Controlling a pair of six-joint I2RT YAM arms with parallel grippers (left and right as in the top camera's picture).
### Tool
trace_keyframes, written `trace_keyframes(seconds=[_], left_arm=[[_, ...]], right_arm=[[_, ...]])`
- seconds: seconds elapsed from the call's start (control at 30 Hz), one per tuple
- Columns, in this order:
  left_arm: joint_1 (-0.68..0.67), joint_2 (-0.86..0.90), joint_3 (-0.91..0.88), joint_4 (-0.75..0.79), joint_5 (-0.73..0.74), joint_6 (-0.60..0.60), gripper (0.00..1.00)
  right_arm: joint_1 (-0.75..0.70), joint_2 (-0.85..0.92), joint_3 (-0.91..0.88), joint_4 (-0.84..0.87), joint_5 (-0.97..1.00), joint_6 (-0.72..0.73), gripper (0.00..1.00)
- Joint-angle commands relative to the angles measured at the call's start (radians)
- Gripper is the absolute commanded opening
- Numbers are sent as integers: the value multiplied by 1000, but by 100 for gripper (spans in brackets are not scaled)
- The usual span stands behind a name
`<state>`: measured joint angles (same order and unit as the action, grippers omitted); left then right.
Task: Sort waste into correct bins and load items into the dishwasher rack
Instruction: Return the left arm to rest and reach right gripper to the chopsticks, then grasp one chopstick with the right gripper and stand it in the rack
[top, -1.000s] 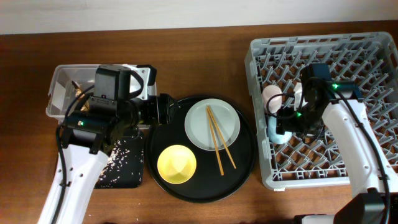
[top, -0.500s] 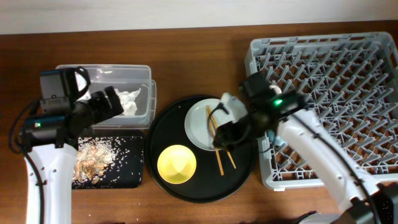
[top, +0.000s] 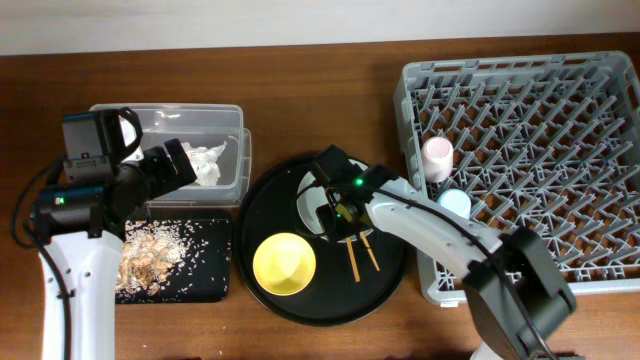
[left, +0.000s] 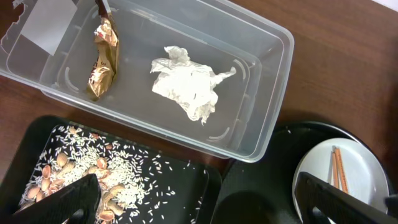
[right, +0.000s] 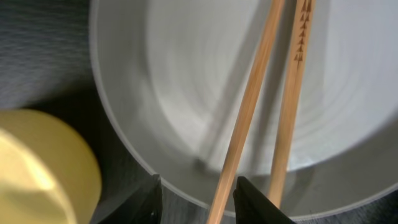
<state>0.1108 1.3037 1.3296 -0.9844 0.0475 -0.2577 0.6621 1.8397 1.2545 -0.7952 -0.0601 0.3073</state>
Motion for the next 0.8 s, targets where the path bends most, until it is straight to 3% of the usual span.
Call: trace_keyframes(seconds=[0.0,0.17,0.23,0.37,0.53,0.67,0.77], left_arm=[[3,6,-2,-1,-11,-2,99],[3,6,-2,-1,-11,-2,99],[3,6,-2,-1,-11,-2,99],[3,6,-2,-1,-11,-2,99],[3,6,-2,-1,-11,-2,99],[3,6,-2,-1,-11,-2,99],[3,6,-2,-1,-11,-2,99]], right_arm=[[5,57,-8,15,30,24,40],[5,101,-8,37,31,24,37],[5,100,-8,33,31,24,22],[4,97,14,16,10,24,4],[-23,62,258,-208,18,-39,4],[-160,34,576,-493,221,-123,4],[-339,34,642,-533,278,-235,4]])
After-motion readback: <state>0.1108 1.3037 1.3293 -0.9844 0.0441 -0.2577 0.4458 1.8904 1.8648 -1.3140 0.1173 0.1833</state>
